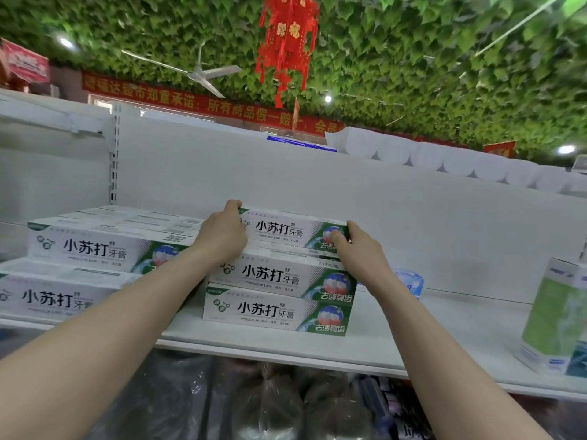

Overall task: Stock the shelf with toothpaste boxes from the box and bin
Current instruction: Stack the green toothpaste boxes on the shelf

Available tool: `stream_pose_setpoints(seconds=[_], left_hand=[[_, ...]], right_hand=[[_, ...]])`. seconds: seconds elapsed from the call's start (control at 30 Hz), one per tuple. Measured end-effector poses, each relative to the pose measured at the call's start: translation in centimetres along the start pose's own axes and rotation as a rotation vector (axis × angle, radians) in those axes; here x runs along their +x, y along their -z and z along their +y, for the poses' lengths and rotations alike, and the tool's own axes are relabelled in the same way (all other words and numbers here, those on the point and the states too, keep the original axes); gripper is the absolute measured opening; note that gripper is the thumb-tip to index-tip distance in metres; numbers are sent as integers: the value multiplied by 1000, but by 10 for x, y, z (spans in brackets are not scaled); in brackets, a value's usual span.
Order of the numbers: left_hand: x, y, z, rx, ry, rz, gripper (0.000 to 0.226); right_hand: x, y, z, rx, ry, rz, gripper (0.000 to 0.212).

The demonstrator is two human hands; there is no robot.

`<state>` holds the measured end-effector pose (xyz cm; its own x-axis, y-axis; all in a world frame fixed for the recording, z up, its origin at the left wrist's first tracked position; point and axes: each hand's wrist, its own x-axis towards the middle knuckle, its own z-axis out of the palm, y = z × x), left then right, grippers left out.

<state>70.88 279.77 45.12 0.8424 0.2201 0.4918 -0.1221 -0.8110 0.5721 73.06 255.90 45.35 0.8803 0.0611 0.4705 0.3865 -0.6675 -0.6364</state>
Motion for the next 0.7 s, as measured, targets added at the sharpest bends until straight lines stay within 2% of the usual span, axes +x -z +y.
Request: stream_pose_setpoints(seconds=[0.17, 0.33, 0.37, 0.43, 0.47, 0.53, 0.63, 0.7], left_hand=[[6, 2, -1, -6, 29, -128, 64], [4, 3, -3, -47, 42, -159, 68], [3, 3, -2, -53, 37, -159, 68], [-2, 3, -1, -36, -3, -116, 68], [-4, 3, -1, -14, -39, -64, 67], [-15, 3, -1, 5, -129, 71, 62], [-38, 2, -5, 41, -294, 189, 52], [-54, -2, -10, 117, -347, 151, 50]], right_hand=[[3, 0, 2, 35, 9, -85, 27], [-1, 4, 3, 84, -15, -113, 26], [-3, 4, 2, 99, -22, -120, 31], [-9, 4, 3, 132, -41, -112, 58], [-12, 2, 4, 130, -30, -75, 68], [-23, -2, 9, 87, 59, 82, 71], [-45, -11, 21, 24, 223, 307, 55], [-63, -19, 33, -12, 287, 339, 50]])
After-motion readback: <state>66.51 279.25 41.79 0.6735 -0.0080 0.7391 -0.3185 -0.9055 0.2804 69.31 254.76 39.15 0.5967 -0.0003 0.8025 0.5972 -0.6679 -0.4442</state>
